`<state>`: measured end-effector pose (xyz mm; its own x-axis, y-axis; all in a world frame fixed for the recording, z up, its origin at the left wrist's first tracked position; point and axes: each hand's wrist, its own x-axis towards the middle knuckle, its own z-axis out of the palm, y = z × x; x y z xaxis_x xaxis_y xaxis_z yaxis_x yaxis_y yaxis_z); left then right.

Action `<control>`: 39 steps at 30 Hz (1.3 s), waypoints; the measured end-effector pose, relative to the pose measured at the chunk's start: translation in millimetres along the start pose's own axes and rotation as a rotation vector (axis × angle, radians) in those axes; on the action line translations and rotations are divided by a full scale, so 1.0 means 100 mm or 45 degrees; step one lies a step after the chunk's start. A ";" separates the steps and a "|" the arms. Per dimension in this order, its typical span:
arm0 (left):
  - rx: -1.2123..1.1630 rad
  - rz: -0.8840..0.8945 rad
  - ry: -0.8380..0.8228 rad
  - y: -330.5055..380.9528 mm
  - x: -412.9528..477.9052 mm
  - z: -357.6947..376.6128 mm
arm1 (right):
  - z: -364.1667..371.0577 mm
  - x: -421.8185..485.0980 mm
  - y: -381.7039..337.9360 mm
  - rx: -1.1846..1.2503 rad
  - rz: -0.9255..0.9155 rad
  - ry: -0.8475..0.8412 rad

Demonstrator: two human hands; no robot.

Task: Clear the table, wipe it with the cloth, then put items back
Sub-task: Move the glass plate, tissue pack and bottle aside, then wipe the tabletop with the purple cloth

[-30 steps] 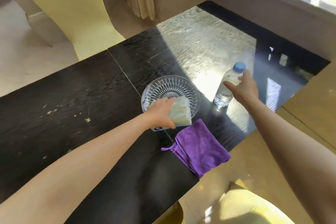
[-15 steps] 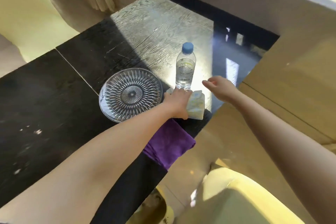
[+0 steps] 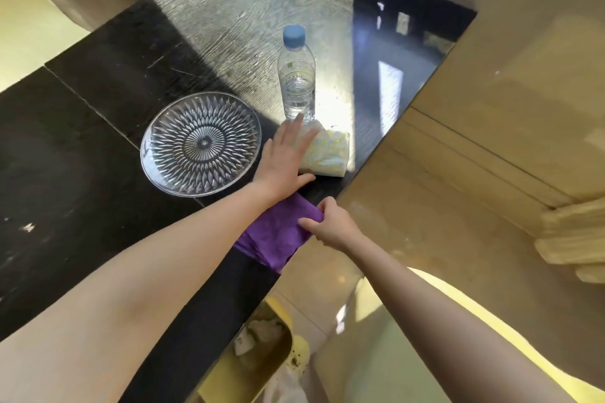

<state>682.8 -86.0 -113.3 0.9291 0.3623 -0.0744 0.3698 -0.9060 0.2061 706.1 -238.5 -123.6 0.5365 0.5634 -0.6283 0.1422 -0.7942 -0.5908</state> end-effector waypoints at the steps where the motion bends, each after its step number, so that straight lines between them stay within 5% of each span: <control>1: -0.034 -0.001 0.087 -0.04 -0.13 0.01 | 0.04 0.00 0.00 0.024 0.016 0.034; 3: -0.201 -0.036 0.204 -0.12 -0.39 0.06 | 0.08 0.00 0.00 0.081 0.054 0.080; 5: -0.316 -0.099 0.105 -0.21 -0.61 0.11 | 0.09 0.00 0.00 0.127 0.084 0.094; 9: 0.032 0.002 -0.170 -0.35 -0.77 0.18 | 0.10 -0.03 -0.09 0.114 0.089 0.105; 14: 0.412 0.176 -0.218 -0.29 -0.67 -0.01 | 0.08 -0.11 -0.22 0.051 -0.060 0.125; 19: 0.476 0.072 -0.246 -0.40 -0.76 -0.36 | -0.02 -0.27 -0.32 0.118 -0.164 0.131; 30: -0.556 -0.290 -0.142 -1.07 -1.79 -1.22 | -0.01 -0.85 -1.07 0.306 -0.467 0.189; 39: -1.396 -0.515 0.360 -1.66 -3.47 -1.76 | 0.92 -1.70 -1.97 0.524 -0.813 0.148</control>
<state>297.6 -23.3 49.8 0.6620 0.7369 -0.1370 0.3037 -0.0967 0.9478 510.6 -157.2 53.1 0.5413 0.8389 -0.0578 0.1448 -0.1607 -0.9763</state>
